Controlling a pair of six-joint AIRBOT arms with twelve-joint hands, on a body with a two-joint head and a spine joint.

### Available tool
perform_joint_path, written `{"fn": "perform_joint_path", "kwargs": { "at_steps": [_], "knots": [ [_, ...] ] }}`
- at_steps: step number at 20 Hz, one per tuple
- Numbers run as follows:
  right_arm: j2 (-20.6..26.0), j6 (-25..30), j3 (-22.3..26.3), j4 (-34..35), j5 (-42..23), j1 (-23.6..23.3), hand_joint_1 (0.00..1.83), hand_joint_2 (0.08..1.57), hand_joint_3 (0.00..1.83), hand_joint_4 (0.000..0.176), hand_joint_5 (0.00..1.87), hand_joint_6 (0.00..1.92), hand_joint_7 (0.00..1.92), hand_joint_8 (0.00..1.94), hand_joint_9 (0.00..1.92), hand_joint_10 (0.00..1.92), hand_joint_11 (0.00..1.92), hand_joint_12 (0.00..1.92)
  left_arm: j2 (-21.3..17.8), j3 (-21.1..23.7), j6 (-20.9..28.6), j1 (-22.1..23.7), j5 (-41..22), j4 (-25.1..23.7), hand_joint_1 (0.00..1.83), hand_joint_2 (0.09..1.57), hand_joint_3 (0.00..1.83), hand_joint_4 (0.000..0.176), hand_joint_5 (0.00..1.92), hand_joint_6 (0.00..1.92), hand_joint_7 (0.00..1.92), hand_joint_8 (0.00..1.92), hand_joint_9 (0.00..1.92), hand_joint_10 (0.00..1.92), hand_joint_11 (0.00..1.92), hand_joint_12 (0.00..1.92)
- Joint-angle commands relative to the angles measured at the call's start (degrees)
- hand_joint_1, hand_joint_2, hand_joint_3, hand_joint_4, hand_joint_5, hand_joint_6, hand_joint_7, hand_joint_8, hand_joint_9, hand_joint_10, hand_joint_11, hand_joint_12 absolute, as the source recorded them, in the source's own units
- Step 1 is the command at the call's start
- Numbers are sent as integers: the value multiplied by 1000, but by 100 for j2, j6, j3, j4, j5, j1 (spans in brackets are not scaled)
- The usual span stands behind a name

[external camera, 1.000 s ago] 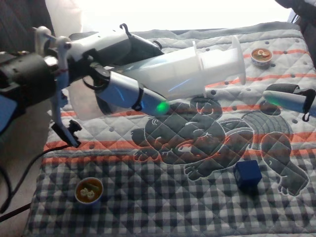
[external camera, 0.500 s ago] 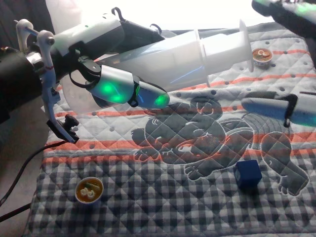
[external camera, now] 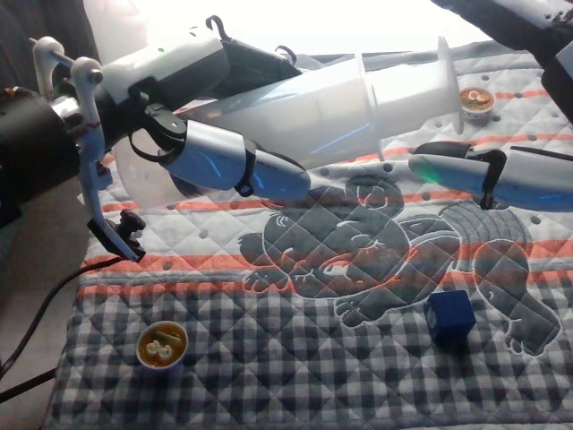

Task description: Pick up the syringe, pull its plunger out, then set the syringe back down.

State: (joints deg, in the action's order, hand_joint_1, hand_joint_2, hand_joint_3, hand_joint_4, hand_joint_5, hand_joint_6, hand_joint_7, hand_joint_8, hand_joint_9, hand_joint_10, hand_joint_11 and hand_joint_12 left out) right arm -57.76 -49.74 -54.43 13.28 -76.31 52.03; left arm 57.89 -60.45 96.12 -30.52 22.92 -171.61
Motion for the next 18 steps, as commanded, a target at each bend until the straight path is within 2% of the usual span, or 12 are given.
{"fn": "perform_joint_path", "kwargs": {
  "at_steps": [1,2,3,4,5,6,7,10,12,14,16,18],
  "knots": [
    [-16,29,-9,-117,-639,-105,852,989,25,0,502,68,525,35,507,61,32,1273,26,19,84,72,820,-97,1190,1231,2,0,884,1222,638,1426,525,1123,240,1711],
    [-21,29,-15,-117,-627,-105,917,1045,18,0,608,101,613,45,572,98,88,1322,27,19,84,72,825,-97,1187,1247,2,0,870,1259,596,1452,473,1081,158,1745],
    [-22,29,-18,-117,-620,-105,1001,1094,2,0,742,152,752,93,644,249,169,1305,28,20,83,72,829,-97,1182,1256,1,0,855,1303,578,1443,460,1026,144,1755],
    [-22,29,-21,-117,-611,-105,1059,1173,6,0,801,1010,866,179,733,438,349,1289,28,20,83,72,838,-97,1185,1252,0,0,862,1300,586,1421,477,1007,187,1750],
    [-22,29,-24,-118,-608,-104,1133,1218,4,1,764,1307,792,1048,689,765,413,1369,28,20,83,72,848,-97,1191,1245,0,0,878,1262,595,1428,513,1057,253,1754],
    [-23,29,-29,-118,-604,-104,1278,1227,9,0,722,1449,761,1262,691,1292,467,1439,28,21,84,70,857,-97,1190,1243,0,0,869,1286,609,1412,514,1076,249,1751],
    [-23,29,-29,-118,-600,-103,1313,1223,1,0,730,1407,775,1292,713,1432,537,1571,28,23,84,67,869,-97,1192,1237,0,0,866,1294,636,1383,523,1044,234,1701],
    [-21,29,-37,-118,-598,-97,1340,1218,0,0,730,1411,794,1273,714,1455,577,1604,21,27,89,39,920,-97,1193,1217,0,0,876,1288,708,1286,618,982,305,1678],
    [-19,29,-42,-117,-598,-96,1342,1211,0,0,740,1375,806,1265,723,1458,566,1642,2,28,98,5,956,-97,1178,1223,2,0,861,1271,696,1359,602,1187,361,1750],
    [6,29,-42,-113,-599,-92,1332,1205,0,0,783,1229,818,1287,735,1515,587,1755,-44,31,108,-17,964,-97,1167,1233,1,0,846,1261,681,1418,598,1284,451,1725],
    [68,29,-41,-76,-600,-64,1335,1200,0,0,764,1230,843,1271,753,1490,640,1736,-100,53,112,-37,972,-97,1176,1220,0,0,876,1147,702,1451,591,1284,402,1720],
    [126,29,-39,-24,-600,-28,1349,1196,0,0,737,1291,863,1240,762,1435,650,1643,-171,89,120,-69,1009,-97,1174,1212,0,0,859,1195,738,1372,603,1172,369,1660]
  ]
}}
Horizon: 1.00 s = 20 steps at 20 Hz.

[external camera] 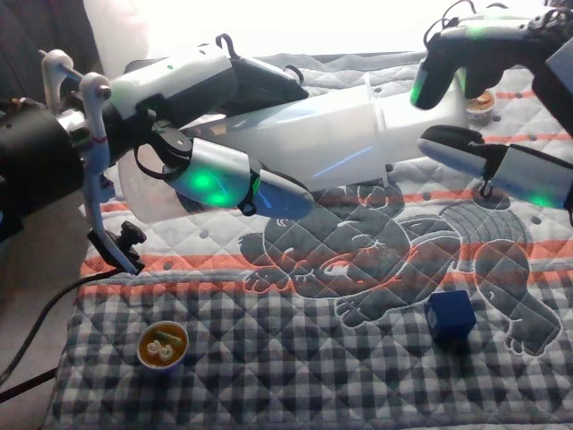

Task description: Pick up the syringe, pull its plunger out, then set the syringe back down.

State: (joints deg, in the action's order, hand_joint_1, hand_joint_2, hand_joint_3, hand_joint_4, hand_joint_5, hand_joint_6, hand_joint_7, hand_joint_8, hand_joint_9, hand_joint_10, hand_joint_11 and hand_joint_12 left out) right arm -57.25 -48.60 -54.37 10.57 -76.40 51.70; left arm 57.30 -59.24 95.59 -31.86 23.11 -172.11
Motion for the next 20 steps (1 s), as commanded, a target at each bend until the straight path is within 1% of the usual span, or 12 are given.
{"fn": "perform_joint_path", "kwargs": {
  "at_steps": [1,3,4,5,6,7,8,9,11,13,17,20],
  "knots": [
    [96,-85,-39,269,-592,21,1350,1197,0,0,727,1314,858,1236,763,1428,645,1612,-150,-9,176,38,1023,-46,1174,1215,1,0,863,1208,724,1374,587,1171,346,1685],
    [120,-85,-30,290,-593,55,1353,1195,0,0,732,1244,850,1243,781,1446,649,1590,-196,14,180,12,1050,-46,1175,1216,0,0,862,1219,720,1379,597,1216,406,1706],
    [128,-85,-26,297,-593,69,1348,1202,2,0,737,1273,825,1274,754,1460,332,1546,-212,20,181,-1,1058,-46,1182,1216,0,0,883,1198,704,1395,595,1241,412,1709],
    [139,-85,-23,309,-593,80,1337,1206,1,0,737,1233,819,1290,765,1500,419,1660,-232,30,182,-13,1070,-46,1181,1215,0,0,883,1196,708,1395,601,1253,402,1705],
    [143,-85,-22,319,-593,96,1335,1207,0,0,741,1224,819,1290,764,1506,426,1648,-250,39,182,-21,1079,-41,1179,1219,1,0,876,1200,698,1413,601,1260,411,1697],
    [166,-85,-18,338,-594,108,1344,1209,0,0,729,1272,807,1290,758,1483,420,1517,-268,47,182,-33,1087,-33,1179,1222,1,0,880,1190,685,1439,592,1293,417,1714],
    [185,-85,-16,346,-596,115,1349,1203,0,0,726,1265,817,1275,780,1448,569,1478,-279,52,183,-45,1091,-22,1179,1223,1,0,877,1169,686,1466,599,1307,419,1718],
    [209,-85,-14,348,-596,128,1353,1195,0,0,729,1272,841,1241,794,1408,539,1403,-292,59,183,-62,1097,-12,1179,1224,1,0,873,1161,688,1478,598,1311,416,1718],
    [253,-85,-5,358,-596,159,1352,1193,0,0,735,1287,857,1231,773,1401,598,1509,-324,78,183,-85,1117,-2,1179,1224,0,0,870,1135,696,1503,592,1352,406,1744],
    [302,-85,4,399,-598,204,1346,1209,0,0,724,1286,817,1280,743,1473,638,1624,-363,102,183,-112,1157,25,1186,1224,0,0,879,1095,688,1538,596,1363,425,1759],
    [377,-86,13,502,-637,289,1335,1201,0,0,761,1219,845,1263,737,1479,528,1624,-433,151,184,-245,1302,156,1178,1228,1,0,873,1136,676,1520,547,1394,364,1840],
    [410,-86,21,561,-686,342,1335,1192,0,0,823,1171,842,1280,721,1453,496,1674,-445,164,184,-262,1317,164,1169,1236,1,0,857,1203,657,1497,522,1372,339,1829]
  ]
}}
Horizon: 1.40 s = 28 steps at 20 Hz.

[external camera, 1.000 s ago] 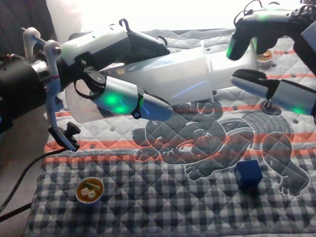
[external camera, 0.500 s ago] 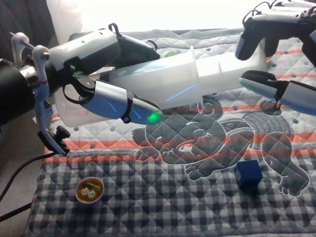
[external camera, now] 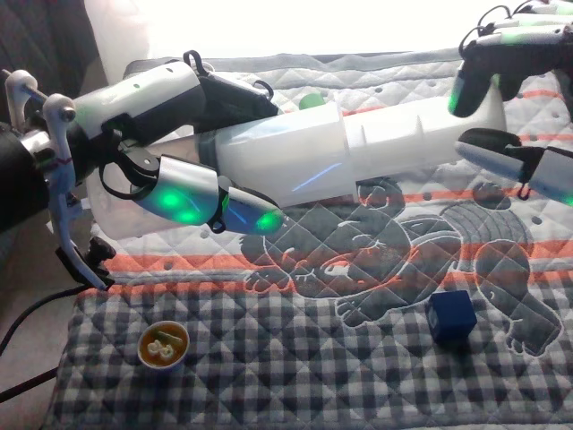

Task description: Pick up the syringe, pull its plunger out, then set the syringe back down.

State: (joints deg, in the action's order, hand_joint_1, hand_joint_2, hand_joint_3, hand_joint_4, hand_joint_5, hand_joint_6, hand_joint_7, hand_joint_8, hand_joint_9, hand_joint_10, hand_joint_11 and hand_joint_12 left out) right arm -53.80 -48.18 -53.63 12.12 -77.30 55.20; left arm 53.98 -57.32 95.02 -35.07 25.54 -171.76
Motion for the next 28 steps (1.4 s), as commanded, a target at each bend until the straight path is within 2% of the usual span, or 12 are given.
{"fn": "perform_joint_path", "kwargs": {
  "at_steps": [1,5,10,12,18,23,27,28],
  "knots": [
    [80,-127,-46,440,-626,20,1333,1198,1,0,818,1185,827,1304,711,1467,506,1711,-115,-29,241,53,1083,134,1168,1238,1,0,854,1213,653,1497,522,1369,340,1821],
    [148,-127,-8,546,-725,131,1330,1204,0,0,785,1265,809,1278,732,1470,556,1644,-149,-18,241,5,1136,200,1179,1226,0,0,882,1191,669,1455,560,1338,398,1785],
    [176,-128,13,629,-814,206,1324,1218,2,0,772,1337,767,1294,710,1500,520,1694,-169,-18,241,-39,1158,263,1192,1221,0,0,895,1224,669,1391,560,1267,389,1762],
    [179,-128,18,653,-845,224,1329,1216,0,0,774,1237,775,1351,717,1540,563,1778,-177,-18,241,-53,1170,284,1194,1217,0,0,896,1236,683,1358,570,1231,396,1760],
    [180,-128,21,670,-874,233,1328,1219,1,0,800,1215,755,1371,696,1569,551,1835,-183,-22,241,-77,1174,328,1199,1215,0,0,904,1231,678,1348,539,1222,350,1771],
    [180,-128,24,690,-898,254,1329,1215,0,0,817,1203,757,1359,700,1548,549,1774,-182,-27,241,-96,1174,350,1197,1220,2,0,907,1205,653,1403,531,1257,359,1783],
    [180,-128,22,690,-900,254,1331,1216,0,0,824,1159,759,1383,690,1575,525,1830,-181,-30,241,-96,1173,355,1189,1221,0,0,897,1213,665,1400,545,1293,376,1813],
    [180,-128,20,690,-900,255,1329,1215,0,0,802,1202,765,1366,707,1541,545,1772,-180,-31,241,-94,1174,358,1190,1222,0,0,893,1228,666,1391,545,1270,378,1778]
  ]
}}
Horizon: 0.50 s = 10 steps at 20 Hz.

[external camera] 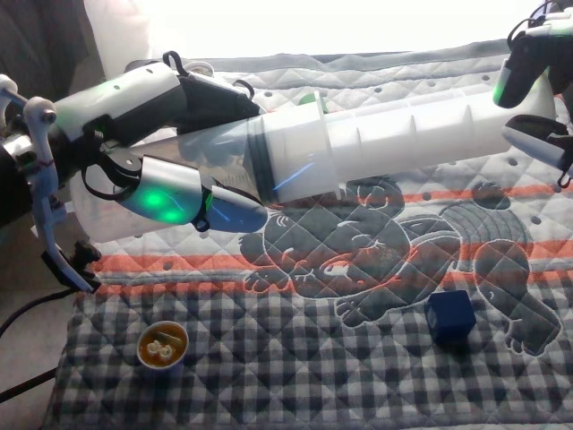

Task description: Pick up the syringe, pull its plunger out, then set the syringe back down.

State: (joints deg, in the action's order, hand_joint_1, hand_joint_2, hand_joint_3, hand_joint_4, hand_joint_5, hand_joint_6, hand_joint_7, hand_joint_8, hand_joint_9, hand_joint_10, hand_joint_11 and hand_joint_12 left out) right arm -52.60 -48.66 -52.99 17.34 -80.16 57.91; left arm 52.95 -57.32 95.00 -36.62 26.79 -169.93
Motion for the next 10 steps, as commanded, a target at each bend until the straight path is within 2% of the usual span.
{"fn": "perform_joint_path", "kwargs": {
  "at_steps": [1,2,6,7,8,9,10],
  "knots": [
    [60,-80,-44,167,-613,-16,1329,1215,0,0,802,1202,765,1366,707,1541,545,1772,-74,-31,244,65,1051,172,1190,1222,0,0,893,1228,666,1391,545,1270,378,1778],
    [60,-80,-44,167,-613,-16,1327,1211,0,0,799,1252,775,1328,716,1501,536,1728,-66,-31,244,73,1053,165,1195,1219,0,0,901,1224,670,1380,552,1257,371,1770],
    [60,-80,-44,164,-612,-16,1332,1201,0,0,813,1223,809,1305,721,1475,531,1730,-47,-43,244,71,1052,169,1184,1220,0,0,890,1207,682,1402,605,1266,444,1735],
    [60,-80,-43,164,-612,-16,1333,1192,0,0,810,1286,833,1213,742,1410,518,1660,-44,-43,244,71,1052,174,1188,1219,0,0,895,1207,679,1402,601,1265,443,1728],
    [60,-80,-42,164,-612,-16,1212,1193,0,0,810,1322,853,1149,705,1139,502,1578,-39,-43,244,71,1052,173,1188,1220,0,0,892,1208,676,1411,591,1284,421,1744],
    [60,-80,-41,162,-613,-16,1140,1190,2,0,810,1255,725,586,678,593,383,1240,-26,-44,244,72,1053,172,1188,1220,0,0,897,1199,673,1414,573,1294,390,1771],
    [60,-80,-38,160,-613,-16,1234,1078,0,0,658,696,698,302,649,414,317,1158,-16,-46,244,72,1053,169,1190,1217,0,0,901,1201,682,1392,569,1274,366,1774]
  ]
}}
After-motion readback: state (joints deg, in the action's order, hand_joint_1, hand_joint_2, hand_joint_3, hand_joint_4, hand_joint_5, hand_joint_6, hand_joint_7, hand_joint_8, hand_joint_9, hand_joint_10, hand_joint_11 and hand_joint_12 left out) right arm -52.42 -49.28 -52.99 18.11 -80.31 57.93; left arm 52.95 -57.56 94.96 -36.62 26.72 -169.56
